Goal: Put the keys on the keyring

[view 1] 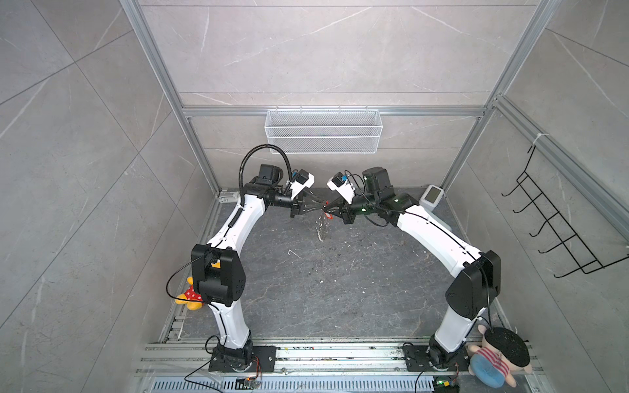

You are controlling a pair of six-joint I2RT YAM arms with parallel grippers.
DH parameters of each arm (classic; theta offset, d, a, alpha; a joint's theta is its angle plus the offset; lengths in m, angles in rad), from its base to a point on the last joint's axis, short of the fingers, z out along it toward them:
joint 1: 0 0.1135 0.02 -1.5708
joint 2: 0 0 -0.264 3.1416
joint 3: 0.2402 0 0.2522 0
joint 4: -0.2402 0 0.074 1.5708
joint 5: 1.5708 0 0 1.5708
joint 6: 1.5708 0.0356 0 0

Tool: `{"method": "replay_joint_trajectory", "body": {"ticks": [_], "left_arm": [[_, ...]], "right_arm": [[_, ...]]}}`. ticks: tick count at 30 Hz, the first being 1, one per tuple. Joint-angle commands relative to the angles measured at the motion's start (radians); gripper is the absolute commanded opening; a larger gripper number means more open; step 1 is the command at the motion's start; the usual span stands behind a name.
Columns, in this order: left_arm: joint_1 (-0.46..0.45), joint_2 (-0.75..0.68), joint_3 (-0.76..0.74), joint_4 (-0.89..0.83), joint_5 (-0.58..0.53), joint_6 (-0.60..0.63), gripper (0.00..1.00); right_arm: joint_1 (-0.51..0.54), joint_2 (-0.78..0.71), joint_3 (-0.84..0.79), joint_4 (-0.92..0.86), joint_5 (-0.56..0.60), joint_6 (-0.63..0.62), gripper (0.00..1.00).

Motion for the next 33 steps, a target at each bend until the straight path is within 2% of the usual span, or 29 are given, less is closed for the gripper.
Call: {"method": "replay_joint_trajectory", "body": {"ticks": [1,5,9,14,16,23,26,32,33], "left_arm": [[0.004,0.026,0.053,-0.052,0.062,0.005,0.24],[0.003,0.05,0.086,-0.133,0.079,0.042,0.19],[0.003,0.075,0.126,-0.214,0.08,0.084,0.06],[0.002,0.088,0.155,-0.271,0.086,0.12,0.04],[-0.001,0.087,0.155,-0.275,0.089,0.126,0.0],[-0.019,0.086,0.154,-0.314,0.065,0.178,0.0],[-0.021,0.083,0.154,-0.316,0.03,0.186,0.15],[-0.023,0.083,0.16,-0.314,0.036,0.187,0.16],[-0.024,0.083,0.161,-0.314,0.036,0.186,0.14]], "right_arm": [[0.014,0.004,0.044,0.003,-0.033,-0.011,0.0],[0.015,0.008,0.054,0.003,-0.025,-0.011,0.0],[0.015,0.011,0.065,0.005,-0.022,-0.01,0.0],[0.014,0.016,0.075,0.011,-0.02,-0.005,0.0],[0.015,0.018,0.079,0.015,-0.017,0.0,0.0],[0.015,0.03,0.114,0.016,-0.026,0.018,0.0],[0.014,0.033,0.125,0.006,-0.029,0.015,0.0],[0.014,0.033,0.125,0.003,-0.029,0.015,0.0],[0.014,0.034,0.125,0.003,-0.029,0.015,0.0]]}}
